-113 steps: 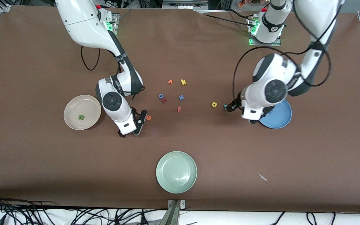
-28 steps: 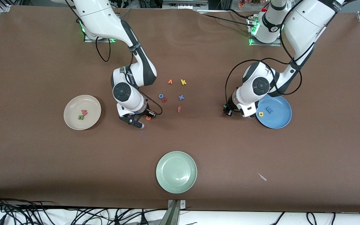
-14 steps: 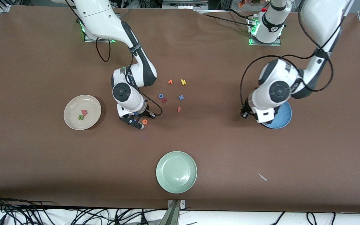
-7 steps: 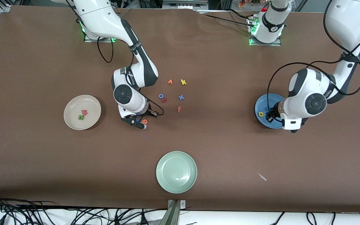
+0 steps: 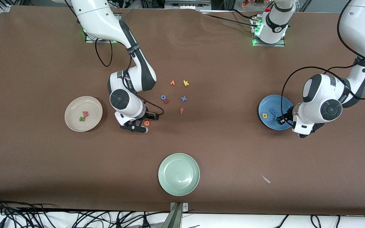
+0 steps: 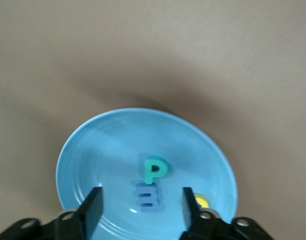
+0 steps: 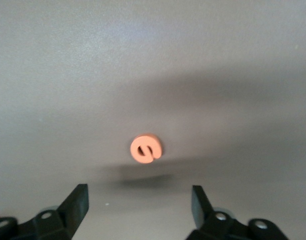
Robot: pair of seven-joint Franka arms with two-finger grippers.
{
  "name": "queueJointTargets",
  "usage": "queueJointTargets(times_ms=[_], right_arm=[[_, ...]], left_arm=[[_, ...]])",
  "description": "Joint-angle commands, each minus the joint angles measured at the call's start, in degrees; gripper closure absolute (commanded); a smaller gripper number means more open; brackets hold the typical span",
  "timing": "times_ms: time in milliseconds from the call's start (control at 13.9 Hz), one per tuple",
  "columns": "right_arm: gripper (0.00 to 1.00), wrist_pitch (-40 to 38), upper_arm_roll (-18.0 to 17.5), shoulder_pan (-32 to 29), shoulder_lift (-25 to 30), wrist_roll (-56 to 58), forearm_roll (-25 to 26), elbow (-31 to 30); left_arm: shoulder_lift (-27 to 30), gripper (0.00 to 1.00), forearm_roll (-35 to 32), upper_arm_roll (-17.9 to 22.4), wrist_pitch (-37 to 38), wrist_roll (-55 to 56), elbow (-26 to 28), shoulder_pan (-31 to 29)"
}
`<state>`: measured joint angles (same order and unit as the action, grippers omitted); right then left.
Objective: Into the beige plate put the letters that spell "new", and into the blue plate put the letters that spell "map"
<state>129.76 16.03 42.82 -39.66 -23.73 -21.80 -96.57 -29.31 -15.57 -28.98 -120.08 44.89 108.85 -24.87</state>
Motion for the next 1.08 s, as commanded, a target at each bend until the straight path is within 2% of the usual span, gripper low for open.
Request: queueJointTargets(times_ms=[0,72,288,504,720,792,864,1007], right_arm=[[0.07,-0.56,-0.21,-0.81,-0.77,4.47,1.32,0.59],[0.07,-0.56,-0.21,-0.81,-1.30,5.53,1.14,0.59],[0.08,-0.30,-0.21,-0.81,-2.70,5.45,0.70,1.90],[0.13,-0.30,-0.21,-0.81,-3.14,5.28,0.53,2.26],[0.19,-0.13,-0.21,-0.81,-3.58,5.10,0.44,2.35],[0.23,-0.04,-0.21,-0.89,-3.76,5.10,0.44,2.52],[0.23,-0.21,-0.21,-0.81,-4.20,5.01,0.26,3.31],[0.27,-0.39,-0.21,-0.81,-4.46,4.92,-1.31,3.93]], left_arm=[[3.28,0.00,-0.77,-3.52,1.86,-1.12,-3.02,0.08],[3.47,0.00,-0.77,-5.28,3.52,-1.12,-4.86,-0.01],[4.17,0.00,-0.77,-9.94,15.18,-2.26,-15.13,0.17],[4.09,0.00,-0.42,-13.03,24.60,-8.48,-24.01,0.26],[8.12,0.00,1.94,-12.33,24.98,-17.62,-25.09,1.92],[10.91,0.00,4.30,-11.20,24.98,-20.95,-25.01,2.27],[13.12,0.00,7.63,-8.40,24.98,-24.21,-24.66,3.58],[17.60,0.00,13.88,3.52,25.07,-34.12,-23.43,10.76]])
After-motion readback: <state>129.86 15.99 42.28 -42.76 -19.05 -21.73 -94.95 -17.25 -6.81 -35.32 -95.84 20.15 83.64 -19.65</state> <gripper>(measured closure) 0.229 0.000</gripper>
